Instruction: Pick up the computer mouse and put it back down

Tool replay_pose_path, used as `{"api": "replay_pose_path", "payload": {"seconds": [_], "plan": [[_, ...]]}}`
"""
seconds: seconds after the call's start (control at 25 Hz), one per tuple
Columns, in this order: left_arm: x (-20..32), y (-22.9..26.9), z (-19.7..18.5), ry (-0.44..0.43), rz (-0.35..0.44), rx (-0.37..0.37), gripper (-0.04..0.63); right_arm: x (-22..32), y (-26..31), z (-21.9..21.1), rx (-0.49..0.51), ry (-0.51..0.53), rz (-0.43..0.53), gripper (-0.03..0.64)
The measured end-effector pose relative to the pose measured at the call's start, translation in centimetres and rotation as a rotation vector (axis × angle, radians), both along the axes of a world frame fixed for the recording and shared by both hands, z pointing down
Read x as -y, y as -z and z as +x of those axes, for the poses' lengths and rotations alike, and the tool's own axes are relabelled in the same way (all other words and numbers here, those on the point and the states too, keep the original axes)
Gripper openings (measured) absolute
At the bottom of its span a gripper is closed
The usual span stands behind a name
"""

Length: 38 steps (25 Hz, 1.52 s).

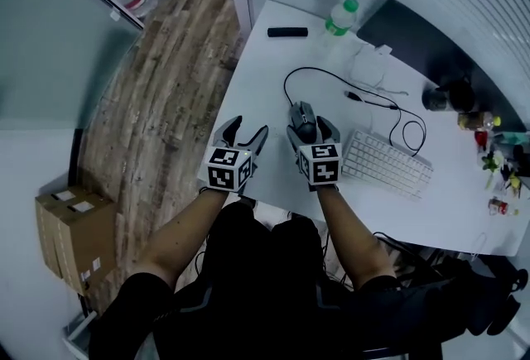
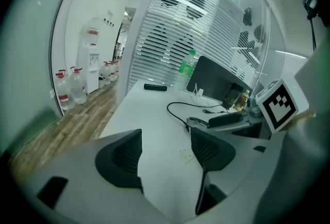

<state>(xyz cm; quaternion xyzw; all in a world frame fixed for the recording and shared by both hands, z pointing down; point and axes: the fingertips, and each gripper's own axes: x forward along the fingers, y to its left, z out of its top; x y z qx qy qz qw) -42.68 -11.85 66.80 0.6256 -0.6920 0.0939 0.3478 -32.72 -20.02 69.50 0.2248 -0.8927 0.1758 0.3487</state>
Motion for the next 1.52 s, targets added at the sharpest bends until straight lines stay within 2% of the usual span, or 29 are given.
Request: {"api": "replay_pose_path", "payload": {"seconds": [0.44,0.6,0.8,1.16,1.32,1.52], "plan": [[-0.7,-3.0,-0.3,0.012,-0.065,-0.029,0.313,0.2,-2.6,-0.4,-0.053,-0.029,0.002,0.343],[-0.7,-3.2,-0.5,0.007,-0.068,-0.014,0.313,0.4,-2.7,-0.3,-0.061,-0.042,0.024,0.305],[-0.8,-3.7,-0.1,-0.015,-0.097,0.033,0.311,0.5,-2.7,-0.3,-0.076,-0.047,0.043,0.301],[-0.7,-3.9,-0.3,-0.015,-0.112,0.019,0.310,0.7,-2.7,-0.4,-0.069,-0.057,0.003,0.291],[-0.6,-2.5,-0.4,-0.014,-0.108,0.028,0.310,0.7,-0.5,-0.7,-0.038,-0.046,0.015,0.291],[-0.3,1.4,-0.6,-0.010,-0.046,0.051,0.308,0.2,4.5,-1.4,0.032,-0.035,0.027,0.293]]}}
